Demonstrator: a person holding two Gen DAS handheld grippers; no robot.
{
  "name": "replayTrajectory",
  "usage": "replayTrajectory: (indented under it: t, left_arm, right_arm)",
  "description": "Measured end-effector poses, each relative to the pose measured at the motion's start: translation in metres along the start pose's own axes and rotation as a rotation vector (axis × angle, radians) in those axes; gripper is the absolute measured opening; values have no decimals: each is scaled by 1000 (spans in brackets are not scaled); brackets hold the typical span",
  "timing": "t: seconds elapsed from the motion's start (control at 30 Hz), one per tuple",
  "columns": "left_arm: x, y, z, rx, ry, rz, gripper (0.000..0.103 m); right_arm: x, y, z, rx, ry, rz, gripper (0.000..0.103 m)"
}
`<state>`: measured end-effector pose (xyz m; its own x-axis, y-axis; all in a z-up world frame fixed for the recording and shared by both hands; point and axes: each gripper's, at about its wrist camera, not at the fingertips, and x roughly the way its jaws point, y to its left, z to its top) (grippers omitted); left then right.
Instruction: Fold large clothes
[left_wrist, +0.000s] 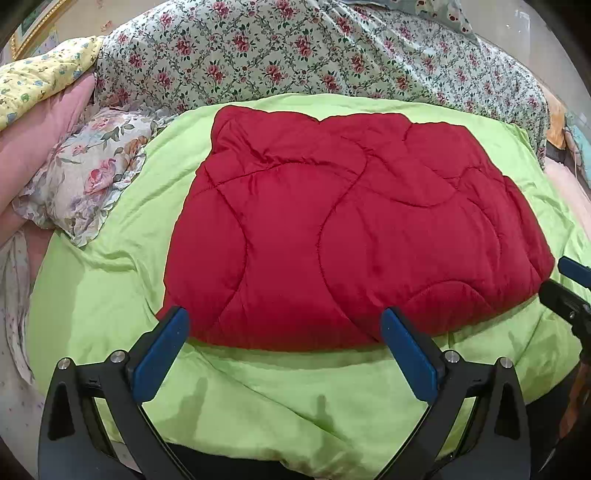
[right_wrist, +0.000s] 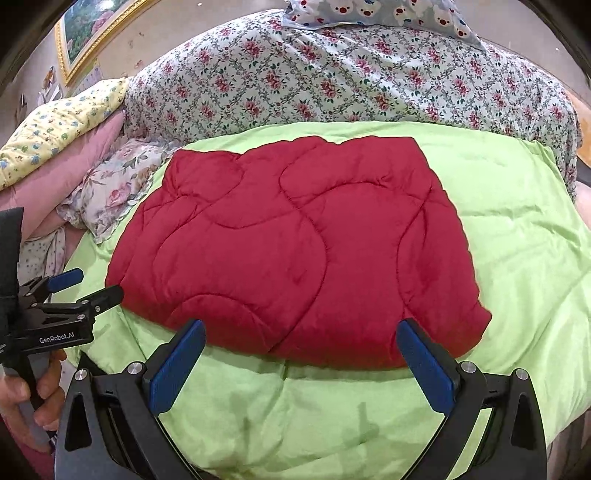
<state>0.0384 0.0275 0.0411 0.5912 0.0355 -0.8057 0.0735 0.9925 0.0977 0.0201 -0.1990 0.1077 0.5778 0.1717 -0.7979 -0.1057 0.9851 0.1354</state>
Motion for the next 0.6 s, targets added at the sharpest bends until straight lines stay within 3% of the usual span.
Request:
replayTrajectory:
  t: [0.6]
  left_arm:
    - [24,-1,14,-33,49,-20,103]
  right_arm:
    - [32,-9,13,31,54,15,103]
